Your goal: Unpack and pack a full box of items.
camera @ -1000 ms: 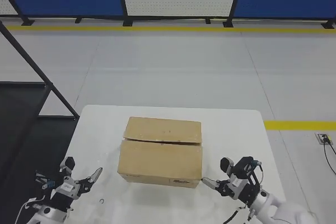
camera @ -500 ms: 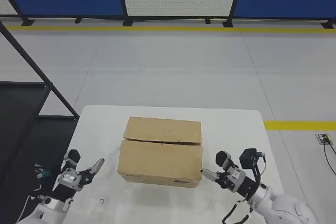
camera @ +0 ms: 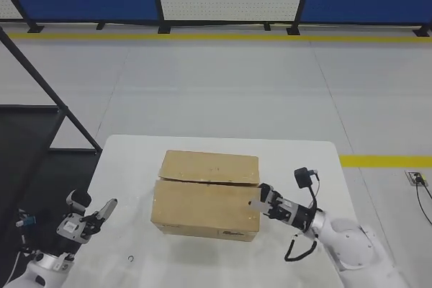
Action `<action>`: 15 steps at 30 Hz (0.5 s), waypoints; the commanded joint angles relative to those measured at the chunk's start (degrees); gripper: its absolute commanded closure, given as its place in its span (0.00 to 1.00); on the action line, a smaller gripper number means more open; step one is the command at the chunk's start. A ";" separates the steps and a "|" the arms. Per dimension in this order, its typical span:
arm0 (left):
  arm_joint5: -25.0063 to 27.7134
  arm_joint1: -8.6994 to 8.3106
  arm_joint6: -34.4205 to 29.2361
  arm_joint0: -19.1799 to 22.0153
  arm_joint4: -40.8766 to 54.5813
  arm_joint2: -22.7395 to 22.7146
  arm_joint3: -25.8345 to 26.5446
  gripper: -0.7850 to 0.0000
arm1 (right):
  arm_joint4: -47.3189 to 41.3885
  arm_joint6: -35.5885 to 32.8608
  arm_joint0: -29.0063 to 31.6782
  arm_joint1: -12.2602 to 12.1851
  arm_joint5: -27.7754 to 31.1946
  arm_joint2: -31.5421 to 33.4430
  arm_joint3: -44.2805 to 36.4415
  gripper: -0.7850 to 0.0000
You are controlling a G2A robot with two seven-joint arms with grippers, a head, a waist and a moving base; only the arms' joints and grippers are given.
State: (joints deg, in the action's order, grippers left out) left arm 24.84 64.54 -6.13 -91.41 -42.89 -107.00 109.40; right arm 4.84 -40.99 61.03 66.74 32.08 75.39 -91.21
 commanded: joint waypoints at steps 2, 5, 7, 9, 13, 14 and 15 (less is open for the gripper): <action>-0.07 0.02 -0.23 0.02 0.07 0.39 -0.11 0.00 | -6.76 -4.32 0.25 -0.33 3.59 0.28 -0.51 0.00; -0.20 0.03 -0.57 0.33 -0.15 1.08 -0.11 0.00 | -13.74 -10.02 1.08 -0.93 7.27 1.27 -1.65 0.00; -0.03 0.02 -0.92 0.66 -0.35 1.65 -0.01 0.00 | -18.30 -14.54 1.96 -1.44 9.98 2.05 -2.88 0.00; 0.48 -0.01 -1.42 0.98 -0.41 2.28 0.15 0.00 | -21.99 -19.17 3.25 -2.03 12.04 2.92 -4.39 0.00; 2.86 -0.15 -3.05 1.63 -1.15 3.68 0.34 0.00 | -22.26 -21.54 6.38 -3.88 9.69 3.27 -10.55 0.00; 3.85 -0.22 -3.62 1.77 -1.87 4.13 0.29 0.00 | -21.72 -21.74 7.31 -4.44 9.50 2.98 -11.84 0.00; 4.66 -0.28 -3.93 1.94 -2.48 4.50 0.12 0.00 | -21.00 -21.73 8.08 -5.02 9.50 2.78 -12.71 0.00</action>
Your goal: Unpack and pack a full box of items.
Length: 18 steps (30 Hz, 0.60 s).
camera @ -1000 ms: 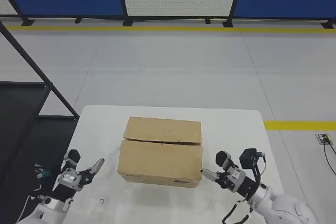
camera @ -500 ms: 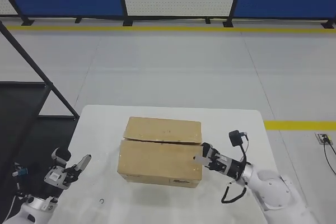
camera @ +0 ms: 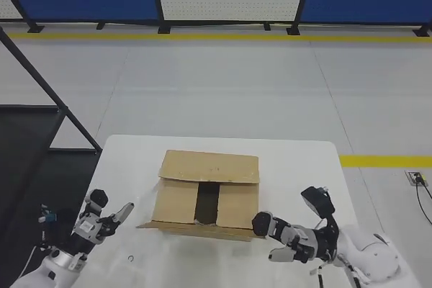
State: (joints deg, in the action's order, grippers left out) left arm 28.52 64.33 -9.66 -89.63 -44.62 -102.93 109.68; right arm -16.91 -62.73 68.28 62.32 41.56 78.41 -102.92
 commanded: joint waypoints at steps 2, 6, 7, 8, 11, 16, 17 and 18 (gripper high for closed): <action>3.19 -0.21 -1.37 0.33 -2.36 1.42 -0.57 0.00 | 3.23 0.26 2.21 -1.82 0.27 -1.08 -2.08 0.00; 7.68 -0.57 -3.35 0.43 -6.83 3.02 -1.38 0.00 | 8.94 1.81 3.60 -3.97 1.81 -3.77 -1.23 0.00; 8.74 -0.65 -3.52 0.35 -7.63 3.37 -1.65 0.00 | 10.62 1.96 3.52 -4.42 1.97 -4.57 -0.61 0.00; 9.78 -0.72 -3.64 0.28 -8.07 3.62 -1.96 0.00 | 11.84 2.24 3.27 -4.80 2.24 -5.43 -0.13 0.00; 12.15 -0.96 -4.45 0.03 -8.62 3.91 -2.71 0.00 | 14.76 2.50 1.94 -5.74 2.50 -7.37 1.99 0.00; 13.29 -1.32 -6.96 -0.29 -9.69 4.17 -3.41 0.00 | 12.72 6.37 -0.25 -5.98 4.03 -7.41 4.83 0.00; 12.98 -1.35 -7.08 -0.30 -10.03 4.32 -3.57 0.00 | 11.75 7.79 -0.66 -5.94 3.80 -7.07 5.06 0.00; 12.64 -1.37 -7.06 -0.26 -10.41 4.49 -3.65 0.00 | 10.86 8.94 -1.01 -5.89 3.08 -6.95 5.14 0.00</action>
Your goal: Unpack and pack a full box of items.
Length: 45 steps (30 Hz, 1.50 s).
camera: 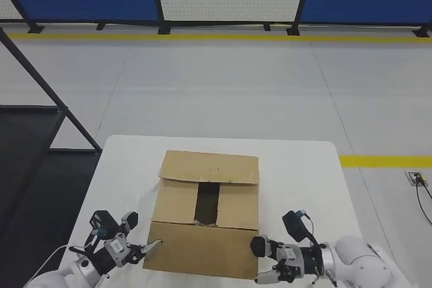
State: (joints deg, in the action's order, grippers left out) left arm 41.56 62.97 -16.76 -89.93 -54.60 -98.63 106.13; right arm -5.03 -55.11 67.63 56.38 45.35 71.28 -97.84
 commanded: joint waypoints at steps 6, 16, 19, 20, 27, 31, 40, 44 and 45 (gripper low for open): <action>-1.95 -0.06 -0.09 0.16 0.48 1.43 -0.90 0.00 | -4.64 8.17 -3.98 0.64 -10.24 0.17 0.20 0.00; -1.86 -0.09 -0.24 0.20 0.78 1.44 -0.92 0.00 | -4.46 8.95 -3.90 0.71 -11.60 -0.02 0.38 0.00; -1.86 -0.09 -0.24 0.20 0.78 1.44 -0.92 0.00 | -4.11 11.86 -5.86 1.37 -16.52 -2.37 1.08 0.00; -2.20 -0.08 -0.04 0.14 0.84 1.52 -0.86 0.00 | -4.12 12.86 -7.02 1.67 -17.88 -3.32 1.82 0.00; -3.85 -0.14 2.57 -0.84 0.06 1.35 -0.06 0.00 | -5.56 14.46 -14.19 3.39 -26.89 -8.29 8.97 0.00; -4.60 -0.18 3.43 -1.26 -0.34 1.44 0.21 0.00 | -6.80 15.25 -16.61 4.15 -28.62 -9.68 11.03 0.00; -4.87 -0.39 4.43 -2.20 -0.49 0.85 0.53 0.00 | -7.68 22.60 -22.34 6.51 -27.55 -13.19 13.27 0.00; -4.91 -0.49 4.81 -2.70 -0.33 0.47 0.59 0.00 | -5.26 29.40 -25.61 7.92 -27.53 -15.14 14.75 0.00; -4.90 -0.50 4.83 -2.75 -0.32 0.45 0.59 0.00 | -4.39 31.30 -26.57 8.35 -27.63 -15.81 15.20 0.00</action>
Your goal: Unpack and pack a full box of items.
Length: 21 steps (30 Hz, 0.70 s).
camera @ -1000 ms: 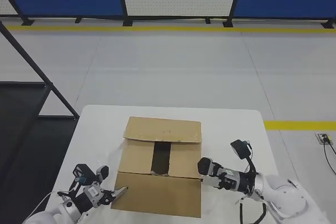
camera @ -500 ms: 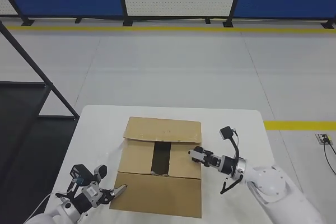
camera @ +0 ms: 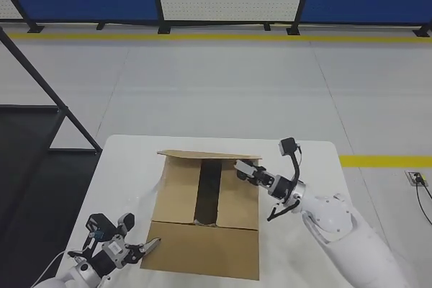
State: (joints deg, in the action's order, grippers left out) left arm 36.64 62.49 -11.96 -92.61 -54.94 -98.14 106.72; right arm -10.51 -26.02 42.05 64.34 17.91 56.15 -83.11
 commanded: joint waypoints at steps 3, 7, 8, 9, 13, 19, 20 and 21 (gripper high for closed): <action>0.01 -0.01 0.03 -0.06 0.02 -0.04 0.01 0.00 | 3.63 6.97 -4.47 1.75 -1.46 -2.75 3.06 0.00; 0.01 -0.01 0.03 -0.06 0.02 -0.04 0.01 0.00 | 5.39 11.03 -10.02 3.85 -4.29 -5.78 9.34 0.00; 0.01 -0.01 0.03 -0.06 0.02 -0.04 0.01 0.00 | 5.10 11.19 -11.44 4.46 -5.38 -6.72 11.28 0.00; 0.01 -0.01 0.03 -0.06 0.02 -0.04 0.01 0.00 | 5.83 10.75 -12.98 5.01 -6.50 -7.78 13.28 0.00; 0.01 -0.01 0.03 -0.06 0.02 -0.04 0.01 0.00 | 6.38 10.22 -13.52 5.17 -6.67 -8.22 13.84 0.00; 0.01 -0.01 0.03 -0.06 0.02 -0.04 0.01 0.00 | 6.38 10.22 -13.52 5.17 -6.67 -8.22 13.84 0.00; 0.01 -0.01 0.03 -0.06 0.02 -0.04 0.01 0.00 | 6.38 10.22 -13.52 5.17 -6.67 -8.22 13.84 0.00; 0.01 -0.01 0.03 -0.06 0.02 -0.04 0.01 0.00 | 6.69 11.02 -13.17 5.19 -7.87 -8.12 14.15 0.00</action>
State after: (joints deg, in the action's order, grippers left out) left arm 36.65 62.48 -11.93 -92.67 -54.92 -98.18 106.73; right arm -4.09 -15.75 28.58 69.50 11.21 47.95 -69.23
